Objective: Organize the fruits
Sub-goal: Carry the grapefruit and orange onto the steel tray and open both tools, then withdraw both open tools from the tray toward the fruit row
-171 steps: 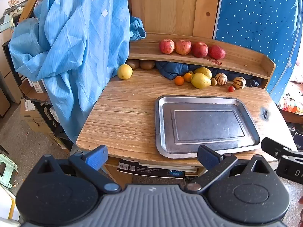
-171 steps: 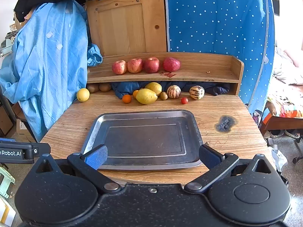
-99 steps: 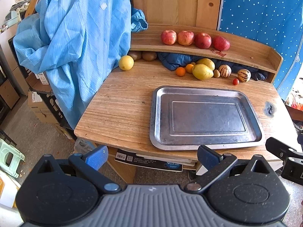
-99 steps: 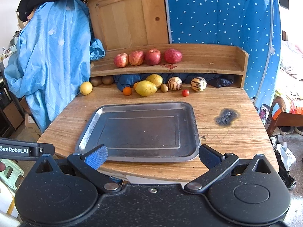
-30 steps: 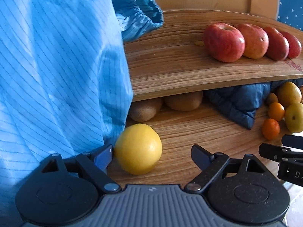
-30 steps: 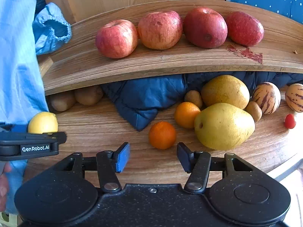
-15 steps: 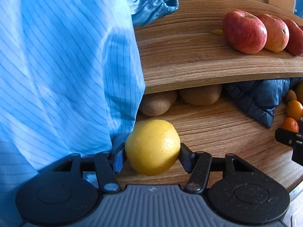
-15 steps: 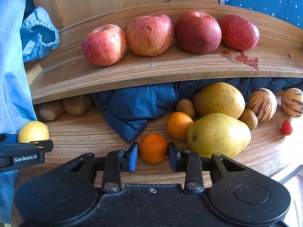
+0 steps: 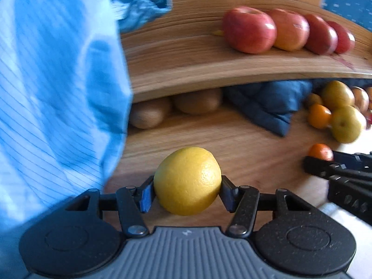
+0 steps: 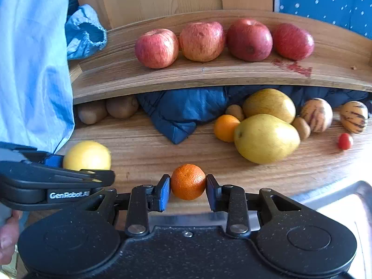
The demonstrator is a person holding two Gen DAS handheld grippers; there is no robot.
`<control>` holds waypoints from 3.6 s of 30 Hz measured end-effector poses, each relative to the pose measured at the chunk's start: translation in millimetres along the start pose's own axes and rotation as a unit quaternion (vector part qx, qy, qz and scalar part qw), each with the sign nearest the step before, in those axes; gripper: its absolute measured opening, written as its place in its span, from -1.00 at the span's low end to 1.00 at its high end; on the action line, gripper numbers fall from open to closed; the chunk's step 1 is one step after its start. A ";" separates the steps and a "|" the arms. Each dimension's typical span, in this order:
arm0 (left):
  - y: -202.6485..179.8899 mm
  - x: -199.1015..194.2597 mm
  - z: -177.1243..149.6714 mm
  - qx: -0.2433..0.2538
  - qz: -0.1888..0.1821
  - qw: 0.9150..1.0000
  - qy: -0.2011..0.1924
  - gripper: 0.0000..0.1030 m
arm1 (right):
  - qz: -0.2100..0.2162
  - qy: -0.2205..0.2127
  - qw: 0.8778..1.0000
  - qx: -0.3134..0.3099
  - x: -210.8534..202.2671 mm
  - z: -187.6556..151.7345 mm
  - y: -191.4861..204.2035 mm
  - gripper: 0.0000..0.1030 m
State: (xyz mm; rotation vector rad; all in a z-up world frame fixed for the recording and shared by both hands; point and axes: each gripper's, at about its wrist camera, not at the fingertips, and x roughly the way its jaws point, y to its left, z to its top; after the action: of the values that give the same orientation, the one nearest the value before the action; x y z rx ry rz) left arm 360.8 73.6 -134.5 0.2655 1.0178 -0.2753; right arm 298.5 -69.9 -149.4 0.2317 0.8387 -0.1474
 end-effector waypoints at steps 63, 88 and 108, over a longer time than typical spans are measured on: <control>-260.7 -33.6 -14.3 0.197 -0.212 0.957 -0.003 0.67 | -0.159 0.019 0.986 0.051 -129.4 -107.5 -151.3 0.65; -78.9 -63.1 -53.0 0.238 -0.154 0.958 0.049 0.99 | -0.094 0.176 0.980 -0.010 -119.4 -107.2 -45.3 0.94; -4.0 -40.8 -43.7 0.081 -0.081 0.990 0.085 0.98 | -0.085 0.130 0.983 -0.094 -108.2 -73.3 -20.2 0.94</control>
State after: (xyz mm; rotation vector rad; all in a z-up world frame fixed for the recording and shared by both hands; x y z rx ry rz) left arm 304.4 89.0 -121.5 0.3593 1.1899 -0.4906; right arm 170.0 -66.2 -118.5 -0.0006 1.1270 -0.1994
